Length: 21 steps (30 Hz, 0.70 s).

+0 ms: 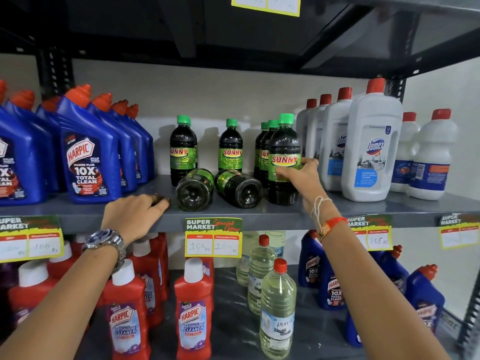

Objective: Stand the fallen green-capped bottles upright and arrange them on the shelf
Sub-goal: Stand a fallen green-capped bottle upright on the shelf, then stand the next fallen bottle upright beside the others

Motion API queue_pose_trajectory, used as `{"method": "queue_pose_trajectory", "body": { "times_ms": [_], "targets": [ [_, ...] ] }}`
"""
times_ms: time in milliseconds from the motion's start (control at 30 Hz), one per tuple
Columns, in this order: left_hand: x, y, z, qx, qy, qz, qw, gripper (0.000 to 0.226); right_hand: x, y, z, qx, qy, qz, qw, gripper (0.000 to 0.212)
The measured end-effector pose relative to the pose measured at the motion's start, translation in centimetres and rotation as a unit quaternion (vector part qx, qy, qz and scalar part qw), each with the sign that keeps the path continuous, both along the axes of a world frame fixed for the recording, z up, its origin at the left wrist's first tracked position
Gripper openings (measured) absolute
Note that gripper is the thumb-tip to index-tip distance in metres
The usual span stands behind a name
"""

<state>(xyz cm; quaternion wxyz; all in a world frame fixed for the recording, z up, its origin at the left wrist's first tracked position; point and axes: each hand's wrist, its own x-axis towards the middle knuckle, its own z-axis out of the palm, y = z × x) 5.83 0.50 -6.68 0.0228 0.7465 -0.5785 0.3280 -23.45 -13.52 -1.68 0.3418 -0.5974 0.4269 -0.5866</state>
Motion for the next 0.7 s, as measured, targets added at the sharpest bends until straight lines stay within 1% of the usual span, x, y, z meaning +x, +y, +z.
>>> {"method": "queue_pose_trajectory", "body": {
  "times_ms": [33, 67, 100, 133, 167, 200, 233, 300, 433, 500, 600, 667, 700],
  "targets": [
    [0.0, 0.0, 0.0, -0.001, 0.004, 0.002, 1.000, 0.045, 0.0, 0.0, -0.1, -0.004, 0.009, -0.007, 1.000, 0.068],
    [0.0, 0.0, 0.0, 0.000, 0.004, 0.005, 1.000, 0.045, 0.0, 0.3, -0.1, -0.010, 0.045, -0.033, 0.998, 0.074],
    [-0.1, 0.0, 0.0, 0.001, 0.003, 0.006, 1.000, 0.046, 0.2, 0.7, -0.1, -0.017, 0.099, -0.070, 0.993, 0.088],
    [-0.1, 0.1, 0.0, 0.003, 0.000, 0.007, 1.000, 0.046, 0.5, 1.2, -0.2, -0.021, 0.155, -0.110, 0.982, 0.105],
    [-0.1, 0.1, 0.0, 0.003, 0.000, 0.007, 1.000, 0.046, 0.7, 1.6, -0.4, -0.030, 0.199, -0.146, 0.969, 0.118],
    [-0.1, 0.1, 0.0, 0.001, 0.004, 0.005, 1.000, 0.045, 0.9, 1.9, -0.6, -0.044, 0.228, -0.174, 0.957, 0.123],
    [-0.1, 0.1, 0.1, 0.000, 0.008, 0.004, 1.000, 0.044, 1.0, 1.9, -0.7, -0.060, 0.243, -0.192, 0.949, 0.123],
    [-0.1, 0.1, 0.1, 0.001, 0.006, 0.003, 1.000, 0.045, 1.1, 1.8, -0.8, -0.075, 0.251, -0.203, 0.943, 0.114],
    [-0.1, 0.1, 0.1, 0.001, 0.002, -0.002, 1.000, 0.046, 1.2, 1.6, -0.6, -0.061, 0.234, -0.186, 0.952, 0.103],
    [0.0, 0.0, 0.1, 0.000, 0.007, -0.003, 1.000, 0.046, 1.3, 1.7, -0.4, -0.055, 0.224, -0.174, 0.957, 0.103],
    [-0.1, 0.1, 0.2, 0.001, 0.004, -0.003, 1.000, 0.047, 1.3, 1.8, -0.3, -0.038, 0.219, -0.156, 0.962, 0.111],
    [-0.2, 0.2, 0.2, 0.007, -0.001, -0.001, 1.000, 0.047, 1.6, 2.4, -0.1, -0.047, 0.221, -0.183, 0.957, 0.112],
    [-0.1, 0.2, 0.2, 0.006, 0.004, 0.000, 1.000, 0.047, 1.8, 3.0, 0.1, -0.075, 0.210, -0.216, 0.951, 0.108]
  ]
}}
